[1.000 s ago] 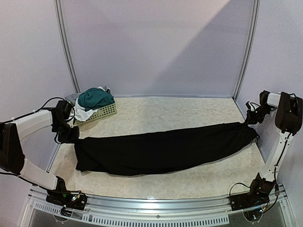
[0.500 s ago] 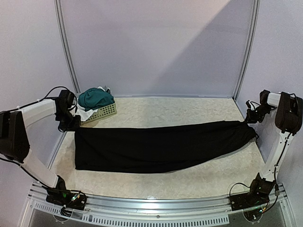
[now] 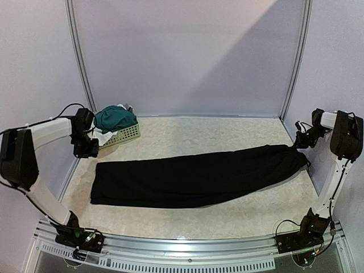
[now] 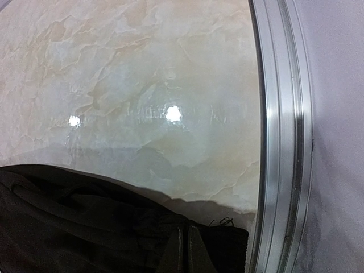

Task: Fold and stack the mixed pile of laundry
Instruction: Adjust the rectangle-folded trousers at the center of the board.

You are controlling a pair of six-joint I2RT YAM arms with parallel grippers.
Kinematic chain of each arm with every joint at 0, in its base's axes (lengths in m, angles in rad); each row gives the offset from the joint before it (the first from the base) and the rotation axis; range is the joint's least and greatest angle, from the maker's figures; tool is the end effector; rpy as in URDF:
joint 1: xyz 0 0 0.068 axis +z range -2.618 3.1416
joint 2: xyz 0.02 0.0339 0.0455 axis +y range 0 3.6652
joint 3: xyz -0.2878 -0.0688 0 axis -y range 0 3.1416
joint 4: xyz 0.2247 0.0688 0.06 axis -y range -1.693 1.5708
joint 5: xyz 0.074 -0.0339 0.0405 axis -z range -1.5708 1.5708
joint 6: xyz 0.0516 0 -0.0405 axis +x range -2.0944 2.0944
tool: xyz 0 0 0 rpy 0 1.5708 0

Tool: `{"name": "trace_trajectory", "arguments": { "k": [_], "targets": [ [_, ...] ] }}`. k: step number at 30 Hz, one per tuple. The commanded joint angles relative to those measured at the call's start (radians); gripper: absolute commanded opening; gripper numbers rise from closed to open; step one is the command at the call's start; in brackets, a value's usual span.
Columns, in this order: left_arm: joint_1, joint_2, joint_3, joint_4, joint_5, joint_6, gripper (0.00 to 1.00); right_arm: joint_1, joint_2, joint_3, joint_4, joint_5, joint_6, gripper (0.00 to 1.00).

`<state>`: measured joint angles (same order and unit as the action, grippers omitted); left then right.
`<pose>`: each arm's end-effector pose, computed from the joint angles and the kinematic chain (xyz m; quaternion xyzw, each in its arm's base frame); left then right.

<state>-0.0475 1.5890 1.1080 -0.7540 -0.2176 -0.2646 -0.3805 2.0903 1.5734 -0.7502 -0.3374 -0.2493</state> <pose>0.2934 -0.0028 0.2330 -0.1242 0.9724 0.0799 0.1807 0.4005 -0.1418 0.1874 0.0385 0.9740 0.1116 0.1932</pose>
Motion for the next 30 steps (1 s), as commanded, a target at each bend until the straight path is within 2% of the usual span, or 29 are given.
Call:
{"name": "trace_trajectory", "arguments": {
  "k": [1,4,8,13,17,22,25,30],
  "targets": [
    [-0.041,-0.211,-0.15,-0.095,0.075,-0.18,0.39,-0.005,0.016,0.007,0.019,-0.024,0.007,0.0],
    [-0.041,-0.312,-0.238,-0.157,0.089,-0.262,0.44,-0.005,0.016,0.007,0.017,-0.032,0.01,0.0],
    [-0.032,-0.341,-0.288,-0.207,0.06,-0.291,0.46,-0.005,0.015,0.01,0.015,-0.043,0.008,0.0],
    [0.001,-0.247,-0.335,-0.154,0.174,-0.331,0.44,-0.005,0.014,0.01,0.014,-0.054,0.008,0.0],
    [0.014,-0.177,-0.367,-0.108,0.203,-0.344,0.38,-0.005,0.013,0.01,0.014,-0.061,0.008,0.0],
    [0.014,-0.111,-0.366,-0.111,0.243,-0.341,0.35,-0.005,0.013,0.016,0.012,-0.071,0.009,0.0],
    [0.014,-0.092,-0.363,-0.114,0.238,-0.338,0.26,-0.005,0.013,0.016,0.011,-0.076,0.011,0.0],
    [0.014,-0.103,-0.346,-0.137,0.226,-0.337,0.01,-0.005,0.012,0.014,0.009,-0.078,0.009,0.0]
  ]
}}
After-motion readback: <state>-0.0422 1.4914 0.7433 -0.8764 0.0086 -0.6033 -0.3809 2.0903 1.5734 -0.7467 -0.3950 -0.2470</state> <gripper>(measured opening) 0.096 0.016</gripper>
